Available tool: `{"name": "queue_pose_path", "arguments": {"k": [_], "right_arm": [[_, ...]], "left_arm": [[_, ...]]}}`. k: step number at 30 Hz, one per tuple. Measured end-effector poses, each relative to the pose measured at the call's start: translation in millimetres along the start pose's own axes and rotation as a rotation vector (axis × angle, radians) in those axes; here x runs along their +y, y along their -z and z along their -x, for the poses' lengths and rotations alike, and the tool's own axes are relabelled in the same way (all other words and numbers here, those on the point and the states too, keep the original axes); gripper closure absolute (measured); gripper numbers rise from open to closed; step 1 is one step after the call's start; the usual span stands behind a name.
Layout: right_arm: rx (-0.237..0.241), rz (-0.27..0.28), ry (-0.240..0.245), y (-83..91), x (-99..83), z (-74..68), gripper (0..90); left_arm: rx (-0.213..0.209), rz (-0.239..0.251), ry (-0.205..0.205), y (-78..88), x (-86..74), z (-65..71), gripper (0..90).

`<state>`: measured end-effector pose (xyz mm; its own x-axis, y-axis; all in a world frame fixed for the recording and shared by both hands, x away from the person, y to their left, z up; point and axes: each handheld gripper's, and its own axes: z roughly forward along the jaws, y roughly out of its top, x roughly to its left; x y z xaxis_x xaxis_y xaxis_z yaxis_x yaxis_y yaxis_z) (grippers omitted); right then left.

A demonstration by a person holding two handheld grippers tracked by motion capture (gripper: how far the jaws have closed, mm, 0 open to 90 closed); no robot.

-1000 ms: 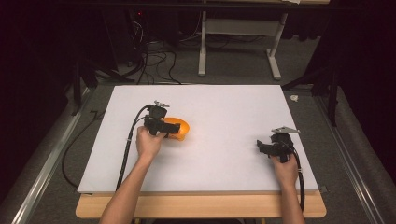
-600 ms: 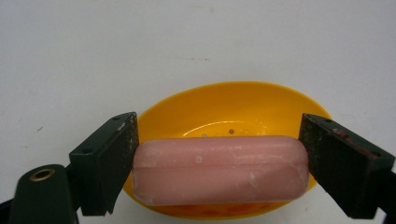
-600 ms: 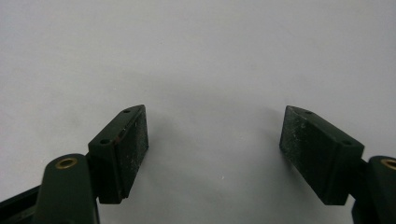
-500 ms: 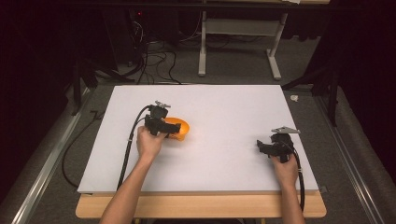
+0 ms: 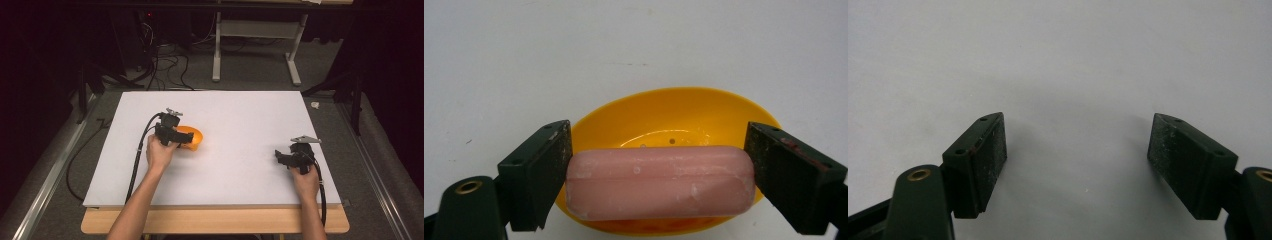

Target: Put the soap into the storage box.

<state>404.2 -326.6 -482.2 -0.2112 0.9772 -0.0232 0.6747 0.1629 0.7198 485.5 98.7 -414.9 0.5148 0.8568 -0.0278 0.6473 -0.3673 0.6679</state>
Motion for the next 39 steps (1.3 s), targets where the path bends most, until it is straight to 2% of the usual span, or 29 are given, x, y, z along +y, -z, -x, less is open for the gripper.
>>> {"name": "queue_pose_path", "arguments": {"k": [13, 25, 33, 39], "right_arm": [[0.0, 0.0, 0.0, 0.0, 0.0, 0.1, 24.1], [0.0, -0.001, -0.001, 0.0, 0.0, 0.1, 24.1], [0.0, -0.001, -0.001, 0.0, 0.1, 0.1, 24.1], [0.0, -0.001, 0.0, 0.0, 0.1, 0.0, 24.1]], "left_arm": [[-0.019, 0.051, -0.015, 15.7, 0.8, -0.9, 9.3], [-0.025, 0.125, -0.014, 43.6, -1.7, -7.1, 9.4], [-0.036, 0.175, 0.008, 64.0, -12.9, -18.0, 12.8], [-0.025, 0.203, 0.024, 78.3, -22.3, -27.2, 13.4]]}}
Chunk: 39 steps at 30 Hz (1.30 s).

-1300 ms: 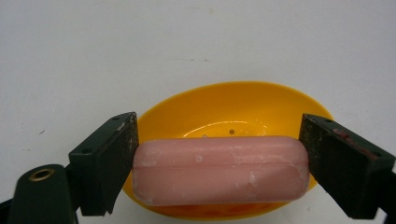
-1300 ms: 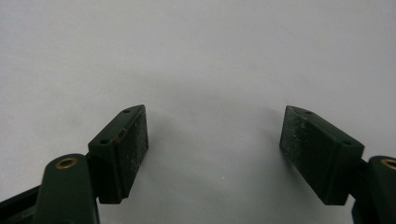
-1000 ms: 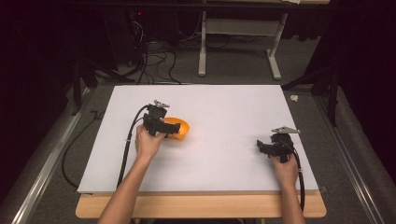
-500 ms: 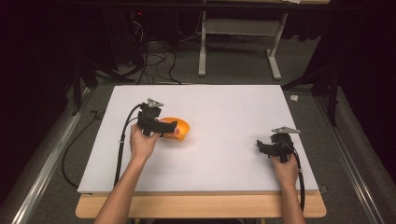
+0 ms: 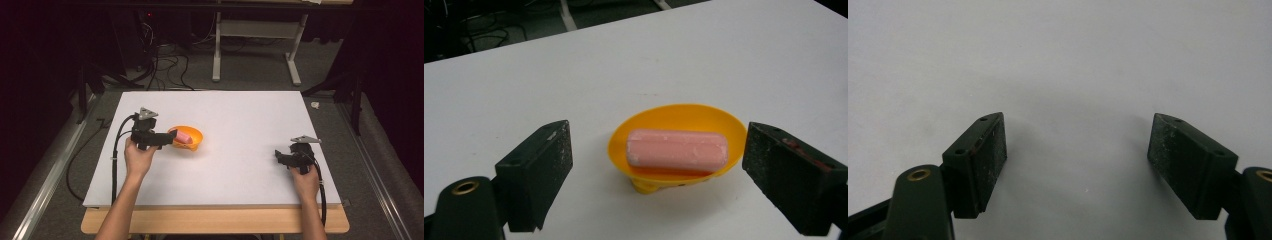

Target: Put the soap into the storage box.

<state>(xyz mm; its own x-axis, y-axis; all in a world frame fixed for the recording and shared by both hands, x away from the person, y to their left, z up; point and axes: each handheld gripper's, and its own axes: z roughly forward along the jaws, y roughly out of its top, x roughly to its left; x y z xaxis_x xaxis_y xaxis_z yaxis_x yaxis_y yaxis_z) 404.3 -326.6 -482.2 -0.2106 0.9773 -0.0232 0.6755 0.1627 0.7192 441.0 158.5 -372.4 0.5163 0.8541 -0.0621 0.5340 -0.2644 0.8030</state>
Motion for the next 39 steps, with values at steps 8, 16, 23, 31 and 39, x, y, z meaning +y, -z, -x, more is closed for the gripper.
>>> {"name": "queue_pose_path", "arguments": {"k": [8, 16, 23, 31, 39], "right_arm": [[0.0, 0.0, 0.0, 0.0, 0.0, 0.0, 24.1], [0.0, 0.0, 0.0, 0.0, 0.0, 0.0, 24.1], [0.0, 0.0, 0.0, 0.0, 0.0, 0.0, 24.1], [0.0, 0.0, 0.0, 0.0, 0.0, 0.0, 24.1], [0.0, 0.0, 0.0, -0.1, 0.1, 0.0, 24.1]], "left_arm": [[0.005, 0.028, 0.026, 14.2, -10.1, -9.6, 14.1], [0.015, 0.043, 0.041, 26.6, -19.6, -18.5, 14.5], [0.028, 0.049, 0.055, 35.0, -29.3, -25.9, 14.6], [0.035, 0.058, 0.073, 43.6, -39.2, -32.2, 14.6], [0.047, 0.059, 0.072, 49.8, -48.4, -36.3, 14.9]]}}
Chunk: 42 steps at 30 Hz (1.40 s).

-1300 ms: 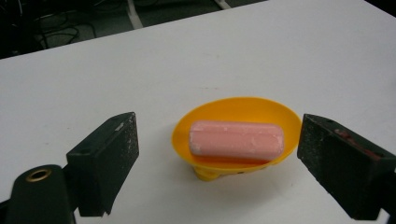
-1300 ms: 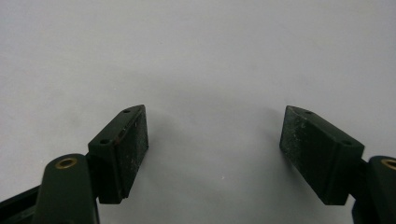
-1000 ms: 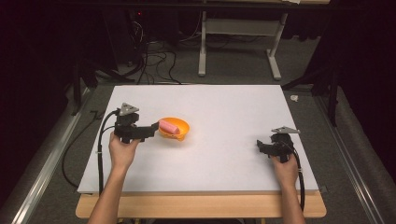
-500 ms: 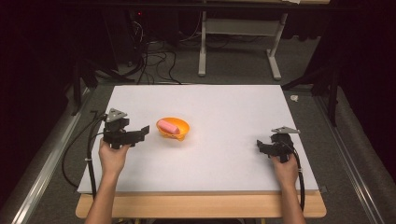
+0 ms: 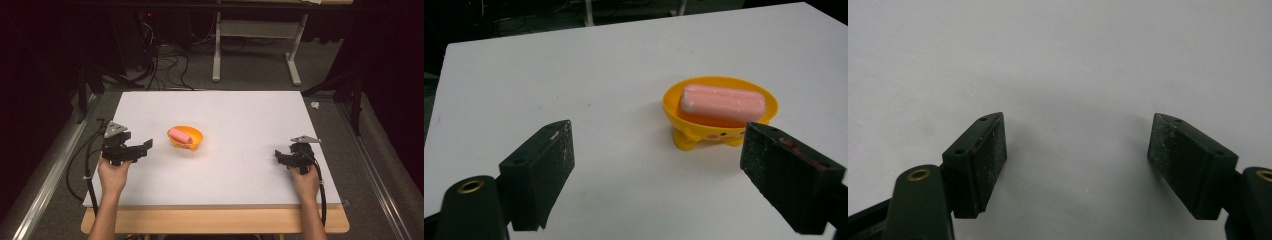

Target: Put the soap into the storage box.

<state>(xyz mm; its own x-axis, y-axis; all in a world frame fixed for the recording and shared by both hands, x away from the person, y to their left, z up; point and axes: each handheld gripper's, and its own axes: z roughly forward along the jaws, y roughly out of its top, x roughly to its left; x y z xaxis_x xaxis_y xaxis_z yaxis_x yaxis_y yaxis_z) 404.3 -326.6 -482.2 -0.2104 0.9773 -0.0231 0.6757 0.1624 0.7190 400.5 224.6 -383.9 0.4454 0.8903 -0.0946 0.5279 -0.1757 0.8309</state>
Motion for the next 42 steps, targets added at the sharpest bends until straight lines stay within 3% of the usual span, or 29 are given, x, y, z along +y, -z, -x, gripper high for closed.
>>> {"name": "queue_pose_path", "arguments": {"k": [25, 42], "right_arm": [[0.0, 0.0, 0.0, 0.0, 0.0, 0.1, 24.1], [0.0, 0.0, 0.0, 0.0, 0.0, 0.1, 24.1]], "left_arm": [[0.008, -0.042, 0.037, -3.9, -33.9, -14.0, 15.8], [0.013, -0.098, 0.053, -21.3, -55.4, -17.3, 15.9]]}}
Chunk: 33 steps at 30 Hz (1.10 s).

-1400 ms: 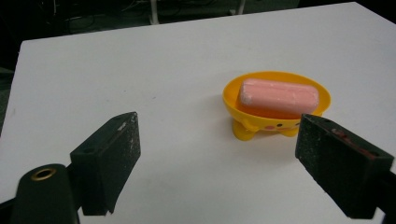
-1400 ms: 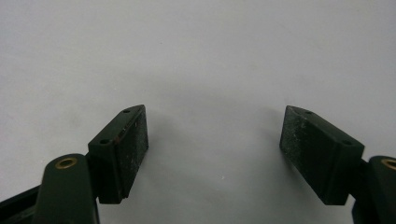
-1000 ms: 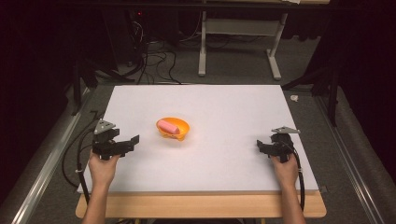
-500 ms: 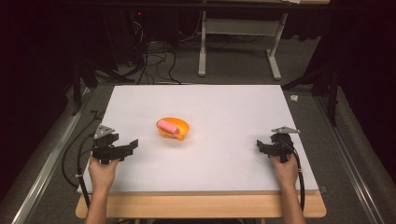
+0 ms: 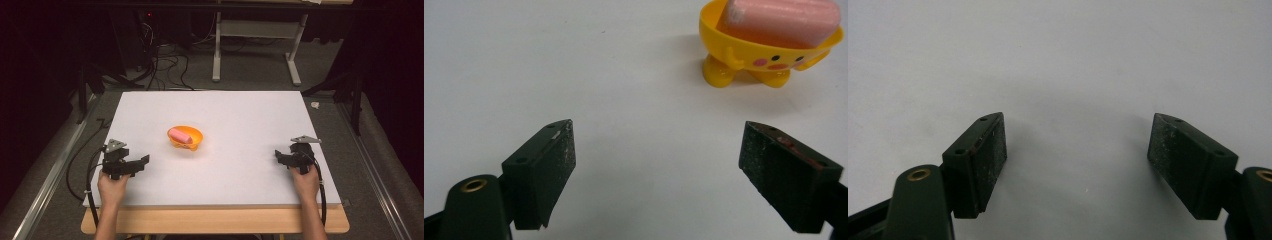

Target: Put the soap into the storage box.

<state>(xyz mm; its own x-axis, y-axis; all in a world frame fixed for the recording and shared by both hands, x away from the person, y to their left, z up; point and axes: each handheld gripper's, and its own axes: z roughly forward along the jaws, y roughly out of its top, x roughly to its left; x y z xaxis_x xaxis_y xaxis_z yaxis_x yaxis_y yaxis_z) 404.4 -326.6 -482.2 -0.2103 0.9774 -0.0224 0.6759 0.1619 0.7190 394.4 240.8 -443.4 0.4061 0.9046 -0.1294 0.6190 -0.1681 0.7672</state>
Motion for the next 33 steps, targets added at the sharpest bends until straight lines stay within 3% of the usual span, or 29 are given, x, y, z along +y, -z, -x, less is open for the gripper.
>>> {"name": "queue_pose_path", "arguments": {"k": [9, 16, 33], "right_arm": [[0.0, 0.0, 0.0, 0.0, 0.0, 0.0, 24.1], [0.0, 0.0, 0.0, 0.0, 0.0, 0.0, 24.1], [0.0, 0.0, 0.0, 0.0, 0.0, 0.0, 24.1]], "left_arm": [[0.001, -0.039, 0.009, -13.4, -8.1, -3.5, 15.8], [0.023, -0.068, -0.013, -25.6, -9.9, -4.8, 15.7], [0.049, -0.059, -0.051, -43.0, -12.1, -3.5, 15.8]]}}
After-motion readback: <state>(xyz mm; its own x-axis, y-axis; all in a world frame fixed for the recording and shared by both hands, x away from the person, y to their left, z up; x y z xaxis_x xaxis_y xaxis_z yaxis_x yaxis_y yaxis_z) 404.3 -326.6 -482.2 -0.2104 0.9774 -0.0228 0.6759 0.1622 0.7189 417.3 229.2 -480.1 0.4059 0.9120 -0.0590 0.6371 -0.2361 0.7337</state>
